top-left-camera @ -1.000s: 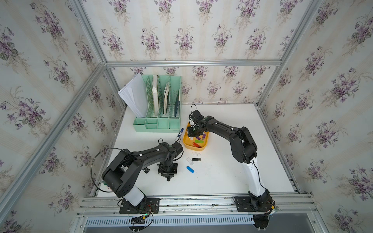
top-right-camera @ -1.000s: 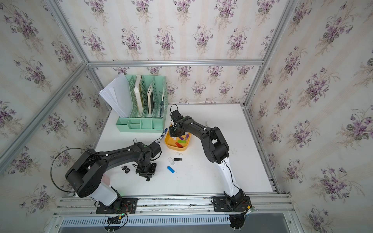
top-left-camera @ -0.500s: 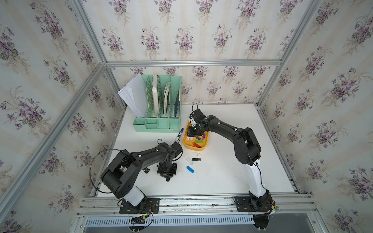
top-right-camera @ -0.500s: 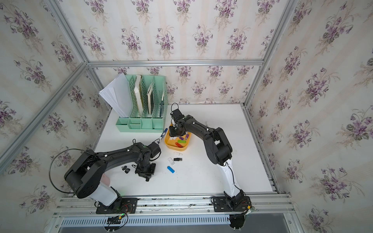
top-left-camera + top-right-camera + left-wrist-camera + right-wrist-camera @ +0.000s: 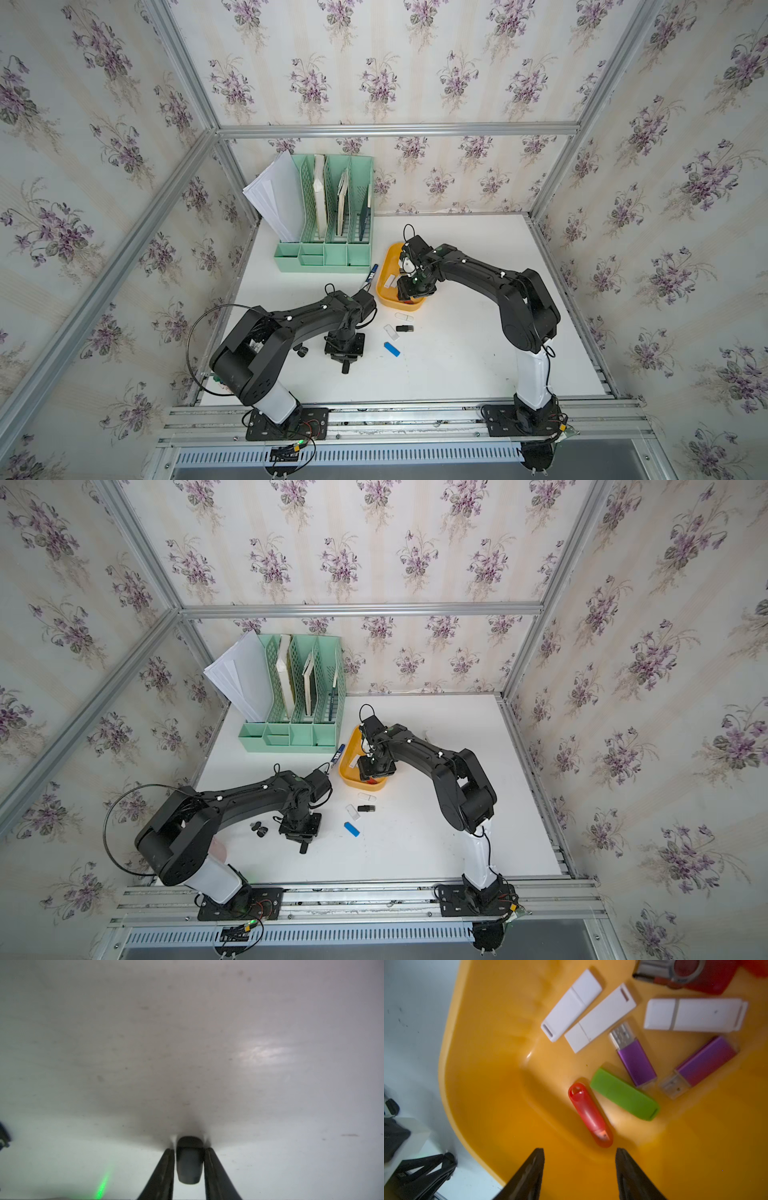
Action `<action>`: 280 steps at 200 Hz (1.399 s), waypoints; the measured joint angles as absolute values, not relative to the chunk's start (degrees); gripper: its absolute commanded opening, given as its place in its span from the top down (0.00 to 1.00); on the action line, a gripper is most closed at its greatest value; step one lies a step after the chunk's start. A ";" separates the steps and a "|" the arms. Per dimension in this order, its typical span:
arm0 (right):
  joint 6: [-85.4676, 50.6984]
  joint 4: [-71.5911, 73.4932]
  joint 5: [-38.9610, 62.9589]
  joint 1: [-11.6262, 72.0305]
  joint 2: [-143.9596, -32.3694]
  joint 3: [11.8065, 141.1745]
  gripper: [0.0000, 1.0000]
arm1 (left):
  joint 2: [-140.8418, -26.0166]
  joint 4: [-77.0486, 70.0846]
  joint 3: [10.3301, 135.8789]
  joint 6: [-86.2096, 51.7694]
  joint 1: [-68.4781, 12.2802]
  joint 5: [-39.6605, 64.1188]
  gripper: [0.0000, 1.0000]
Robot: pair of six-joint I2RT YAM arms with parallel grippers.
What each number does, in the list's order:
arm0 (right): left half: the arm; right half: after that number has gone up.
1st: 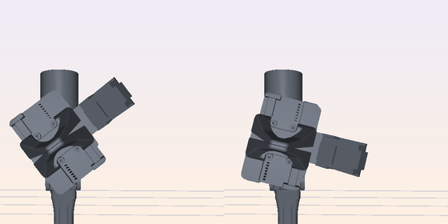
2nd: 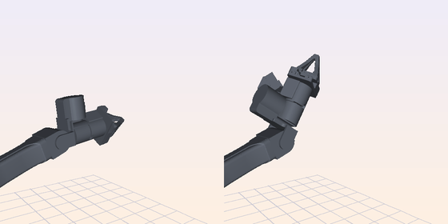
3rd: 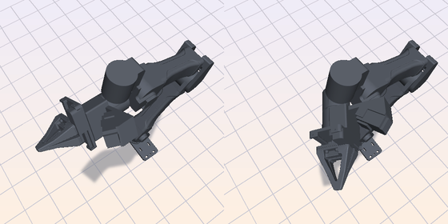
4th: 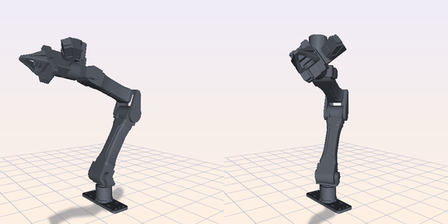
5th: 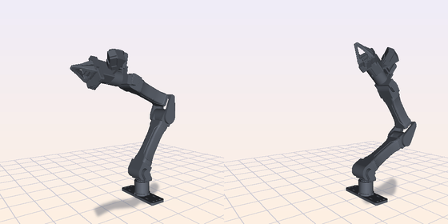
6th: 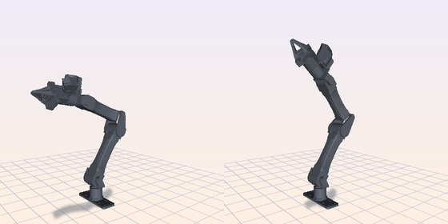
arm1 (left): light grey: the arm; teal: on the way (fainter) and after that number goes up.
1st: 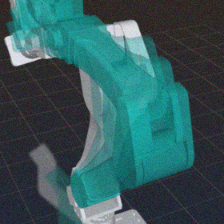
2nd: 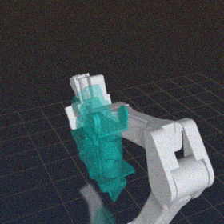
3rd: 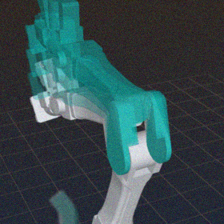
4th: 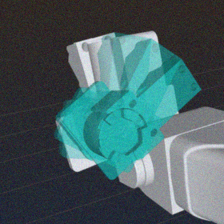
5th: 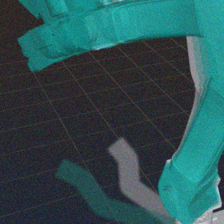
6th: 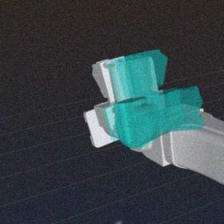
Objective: Put the usb flash drive into the storage box
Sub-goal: Move the storage box to the center of the board, then pick up the USB flash from the center of the board.
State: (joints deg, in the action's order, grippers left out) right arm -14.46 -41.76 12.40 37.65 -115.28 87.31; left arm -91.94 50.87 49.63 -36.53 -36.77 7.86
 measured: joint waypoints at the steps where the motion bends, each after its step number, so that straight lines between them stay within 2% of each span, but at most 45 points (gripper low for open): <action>1: -14.39 -41.76 12.45 37.71 -115.20 87.15 0.40 | -91.94 50.85 49.65 -36.51 -36.77 7.86 0.70; 72: -13.52 -43.94 13.91 41.78 -113.23 82.15 0.40 | -92.09 50.85 50.04 -36.40 -36.40 7.73 0.70; 121: -16.47 -44.47 11.64 42.17 -105.51 82.41 0.38 | -91.35 50.83 49.23 -36.42 -36.40 7.79 0.70; 200: -17.74 -45.19 7.38 37.12 -99.04 77.84 0.38 | -89.91 51.16 46.94 -37.98 -37.41 8.54 0.67; 280: -16.49 -46.30 7.35 34.13 -97.56 75.29 0.39 | -90.11 50.70 46.59 -39.77 -37.93 10.02 0.71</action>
State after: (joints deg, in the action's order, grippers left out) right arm -16.49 -46.30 7.35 34.13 -97.56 75.29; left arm -90.11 50.70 46.59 -39.77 -37.93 10.02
